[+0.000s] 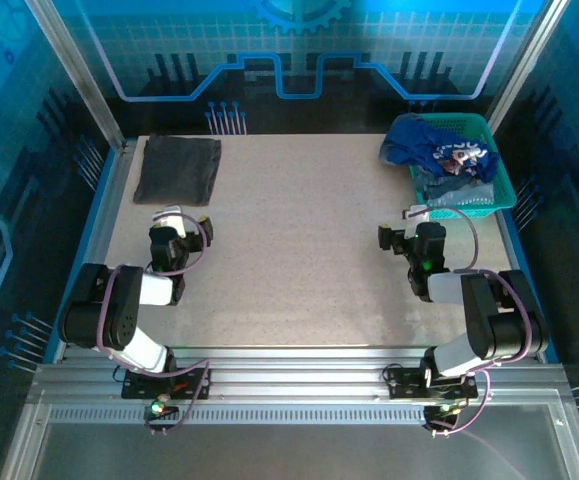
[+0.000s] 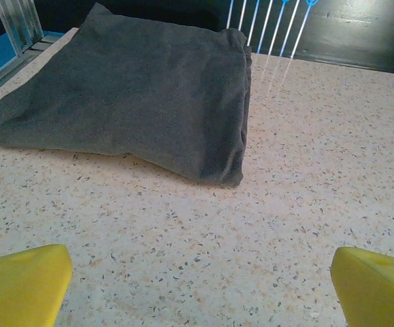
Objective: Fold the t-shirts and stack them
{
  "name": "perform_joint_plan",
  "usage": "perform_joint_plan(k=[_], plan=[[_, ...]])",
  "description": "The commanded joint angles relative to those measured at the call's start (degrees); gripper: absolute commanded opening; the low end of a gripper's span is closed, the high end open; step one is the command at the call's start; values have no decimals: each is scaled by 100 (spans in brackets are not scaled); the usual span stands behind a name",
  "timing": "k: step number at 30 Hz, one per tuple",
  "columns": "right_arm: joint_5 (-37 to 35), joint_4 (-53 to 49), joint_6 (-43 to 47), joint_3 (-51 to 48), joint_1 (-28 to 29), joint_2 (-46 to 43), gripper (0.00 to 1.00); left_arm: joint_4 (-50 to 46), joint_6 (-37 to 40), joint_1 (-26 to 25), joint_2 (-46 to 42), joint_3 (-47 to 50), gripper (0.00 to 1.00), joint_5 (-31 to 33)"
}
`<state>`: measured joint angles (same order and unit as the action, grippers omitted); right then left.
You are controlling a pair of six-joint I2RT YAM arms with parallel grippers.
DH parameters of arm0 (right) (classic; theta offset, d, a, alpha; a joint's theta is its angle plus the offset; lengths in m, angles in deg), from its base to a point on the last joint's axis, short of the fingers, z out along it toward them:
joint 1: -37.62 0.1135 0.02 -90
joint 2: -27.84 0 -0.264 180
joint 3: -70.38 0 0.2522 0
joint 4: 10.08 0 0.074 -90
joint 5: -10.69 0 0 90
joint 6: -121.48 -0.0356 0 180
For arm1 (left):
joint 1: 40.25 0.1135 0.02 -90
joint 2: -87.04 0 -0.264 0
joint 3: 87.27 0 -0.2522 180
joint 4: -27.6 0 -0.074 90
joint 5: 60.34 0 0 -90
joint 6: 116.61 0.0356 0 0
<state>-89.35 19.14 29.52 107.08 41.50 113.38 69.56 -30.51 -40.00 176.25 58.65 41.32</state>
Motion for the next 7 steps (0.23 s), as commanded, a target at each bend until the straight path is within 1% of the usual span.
perform_joint_plan(k=[1,3,7], plan=[[-9,166,106,109,85,60,100,-6,131,-23,-52,11,99,-118],[388,47,193,174,12,71,100,-17,126,-25,-53,6,99,-111],[410,62,189,160,3,68,100,-19,131,-25,-53,3,99,-108]])
